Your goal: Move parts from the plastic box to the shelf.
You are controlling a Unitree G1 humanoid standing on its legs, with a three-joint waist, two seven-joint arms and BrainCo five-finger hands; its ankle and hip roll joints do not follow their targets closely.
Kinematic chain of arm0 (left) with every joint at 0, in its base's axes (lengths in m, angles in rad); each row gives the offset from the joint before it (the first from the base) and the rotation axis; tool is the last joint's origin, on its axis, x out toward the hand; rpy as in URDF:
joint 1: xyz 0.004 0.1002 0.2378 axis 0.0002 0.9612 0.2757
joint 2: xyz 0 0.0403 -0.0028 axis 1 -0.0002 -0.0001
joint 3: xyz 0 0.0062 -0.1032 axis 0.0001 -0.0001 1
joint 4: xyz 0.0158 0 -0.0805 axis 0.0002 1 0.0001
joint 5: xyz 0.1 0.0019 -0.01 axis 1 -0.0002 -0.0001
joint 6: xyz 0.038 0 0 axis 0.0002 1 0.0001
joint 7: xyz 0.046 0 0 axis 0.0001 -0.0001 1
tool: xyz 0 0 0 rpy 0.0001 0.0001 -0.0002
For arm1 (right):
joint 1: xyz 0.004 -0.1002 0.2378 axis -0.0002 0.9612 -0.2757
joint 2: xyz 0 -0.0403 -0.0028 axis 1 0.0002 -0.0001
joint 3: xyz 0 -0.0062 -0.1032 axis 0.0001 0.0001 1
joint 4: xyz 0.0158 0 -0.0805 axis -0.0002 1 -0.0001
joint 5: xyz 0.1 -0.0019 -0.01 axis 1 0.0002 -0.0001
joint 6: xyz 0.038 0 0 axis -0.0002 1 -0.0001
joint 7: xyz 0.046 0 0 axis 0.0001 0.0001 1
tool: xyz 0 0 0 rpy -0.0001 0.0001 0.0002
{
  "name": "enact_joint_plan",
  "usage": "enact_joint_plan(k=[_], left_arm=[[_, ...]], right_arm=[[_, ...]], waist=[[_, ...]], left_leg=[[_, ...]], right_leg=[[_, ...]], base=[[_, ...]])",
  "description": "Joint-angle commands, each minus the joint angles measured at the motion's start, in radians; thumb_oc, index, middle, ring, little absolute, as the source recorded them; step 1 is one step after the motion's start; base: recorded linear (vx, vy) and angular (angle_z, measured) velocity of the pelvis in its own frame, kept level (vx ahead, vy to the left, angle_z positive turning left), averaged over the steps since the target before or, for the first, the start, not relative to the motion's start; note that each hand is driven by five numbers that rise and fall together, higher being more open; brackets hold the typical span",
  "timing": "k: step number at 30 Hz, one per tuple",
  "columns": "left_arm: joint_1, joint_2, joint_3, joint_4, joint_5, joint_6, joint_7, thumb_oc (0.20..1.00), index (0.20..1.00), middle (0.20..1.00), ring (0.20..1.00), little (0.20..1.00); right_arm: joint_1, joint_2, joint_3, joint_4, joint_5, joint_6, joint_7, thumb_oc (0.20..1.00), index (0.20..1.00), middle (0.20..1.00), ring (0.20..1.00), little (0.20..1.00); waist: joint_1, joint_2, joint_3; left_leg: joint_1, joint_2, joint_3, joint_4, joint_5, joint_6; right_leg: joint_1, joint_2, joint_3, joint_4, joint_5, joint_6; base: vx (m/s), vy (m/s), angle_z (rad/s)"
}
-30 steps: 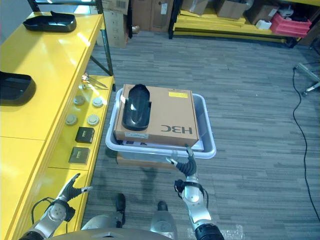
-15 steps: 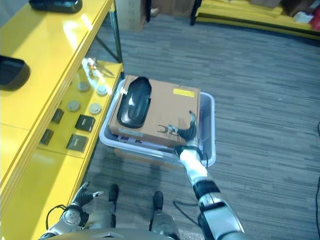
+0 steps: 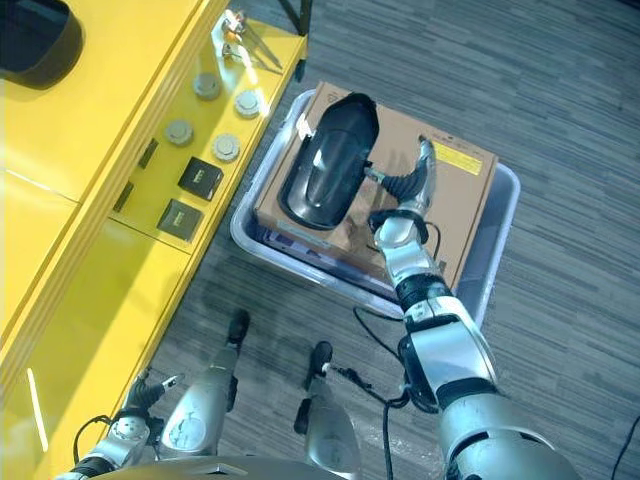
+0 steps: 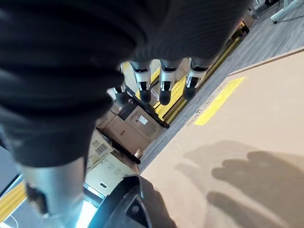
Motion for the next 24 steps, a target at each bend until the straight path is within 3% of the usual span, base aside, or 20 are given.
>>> enact_joint_plan(k=[1,7,14,15,16,24], left_arm=[[-0.037,-0.032,-0.058,0.023,-0.029,-0.011,0.017,1.0,1.0,1.0,1.0,1.0],[-0.091,-0.036,-0.111,-0.017,-0.084,-0.019,-0.002,1.0,1.0,1.0,1.0,1.0],[-0.12,-0.034,-0.118,-0.023,-0.089,-0.014,-0.018,1.0,1.0,1.0,1.0,1.0],[-0.119,-0.029,-0.117,-0.026,-0.09,-0.014,-0.028,1.0,1.0,1.0,1.0,1.0],[-0.12,-0.028,-0.119,-0.028,-0.086,-0.011,-0.033,1.0,1.0,1.0,1.0,1.0],[-0.117,-0.022,-0.105,-0.032,-0.092,-0.007,-0.038,1.0,1.0,1.0,1.0,1.0]], right_arm=[[-0.028,-0.049,0.046,0.072,0.029,0.001,-0.044,1.0,1.0,1.0,1.0,1.0],[-0.091,-0.025,0.097,0.309,0.088,0.053,0.084,1.0,1.0,1.0,1.0,1.0],[-0.079,-0.014,0.114,0.387,0.081,0.086,0.174,1.0,1.0,1.0,1.0,1.0],[-0.087,-0.011,0.135,0.415,0.054,0.104,0.203,0.718,0.718,0.718,0.718,0.718],[-0.09,-0.013,0.141,0.429,0.038,0.108,0.221,0.209,0.209,0.209,0.209,0.209],[-0.084,-0.015,0.139,0.433,0.007,0.122,0.212,0.2,0.2,0.2,0.2,0.2]], waist=[[0.014,-0.012,-0.022],[0.037,-0.004,0.0],[0.056,0.007,0.007],[0.065,0.01,0.005],[0.069,0.012,0.005],[0.07,0.012,-0.003]], left_leg=[[-0.004,-0.01,-0.014,0.027,-0.089,0.014],[-0.037,-0.026,-0.05,0.033,-0.081,0.016],[-0.052,-0.035,-0.079,0.031,-0.073,0.013],[-0.055,-0.039,-0.088,0.031,-0.072,0.012],[-0.056,-0.041,-0.094,0.031,-0.071,0.011],[-0.056,-0.048,-0.111,0.031,-0.07,0.009]], right_leg=[[-0.012,-0.06,0.024,0.002,-0.021,0.064],[-0.026,-0.066,0.007,0.006,-0.019,0.066],[-0.026,-0.073,-0.016,0.005,-0.018,0.07],[-0.022,-0.075,-0.025,0.003,-0.021,0.07],[-0.02,-0.076,-0.029,0.003,-0.023,0.07],[-0.01,-0.078,-0.044,0.003,-0.029,0.07]], base=[[0.02,0.029,0.12],[0.01,0.011,0.12],[0.01,-0.003,0.13],[0.03,-0.015,0.09],[0.02,-0.013,0.12],[0.0,0.001,0.06]])
